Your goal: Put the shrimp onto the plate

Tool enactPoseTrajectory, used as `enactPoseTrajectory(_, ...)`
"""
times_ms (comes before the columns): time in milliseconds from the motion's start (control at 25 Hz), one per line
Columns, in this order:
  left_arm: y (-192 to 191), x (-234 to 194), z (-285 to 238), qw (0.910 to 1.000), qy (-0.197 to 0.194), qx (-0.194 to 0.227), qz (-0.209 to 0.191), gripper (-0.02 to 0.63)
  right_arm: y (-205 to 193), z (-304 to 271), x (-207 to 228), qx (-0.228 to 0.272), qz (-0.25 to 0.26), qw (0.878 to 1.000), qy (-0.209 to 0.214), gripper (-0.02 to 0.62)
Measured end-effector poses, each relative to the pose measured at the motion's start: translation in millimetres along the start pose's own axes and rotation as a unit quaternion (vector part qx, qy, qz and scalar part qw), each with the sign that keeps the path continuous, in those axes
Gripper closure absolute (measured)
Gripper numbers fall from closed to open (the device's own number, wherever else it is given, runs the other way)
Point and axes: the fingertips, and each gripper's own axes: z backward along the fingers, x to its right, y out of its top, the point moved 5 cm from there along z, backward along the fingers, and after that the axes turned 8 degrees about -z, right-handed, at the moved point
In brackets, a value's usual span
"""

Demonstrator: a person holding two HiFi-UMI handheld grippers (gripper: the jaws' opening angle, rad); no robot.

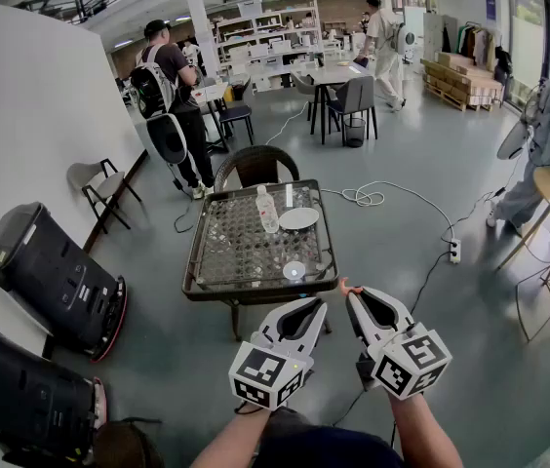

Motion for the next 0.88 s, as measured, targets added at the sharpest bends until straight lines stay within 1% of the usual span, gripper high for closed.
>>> enactPoseTrajectory(240, -0.9, 1.1, -1.4, 1.0000, -0.001, -0.001, 0.003, 0.577, -0.2, 1.0, 3.2, -0.001, -0.003, 1.000, -0.004, 0.549)
enactPoseTrajectory(600, -1.8, 2.7, -9.3, 1.0000, 0.003, -0.003, 0.002, 0.577, 3.3, 3.4, 13.7, 0.002, -0.006, 1.000, 0.001, 0.549)
enactPoseTrajectory(880, -13.1, -4.5, -14.1, 0.9998, 0.013, -0.012, 0.006, 0.577, -8.1, -0.7, 23.0, -0.005, -0.007, 1.000, 0.008, 0.549)
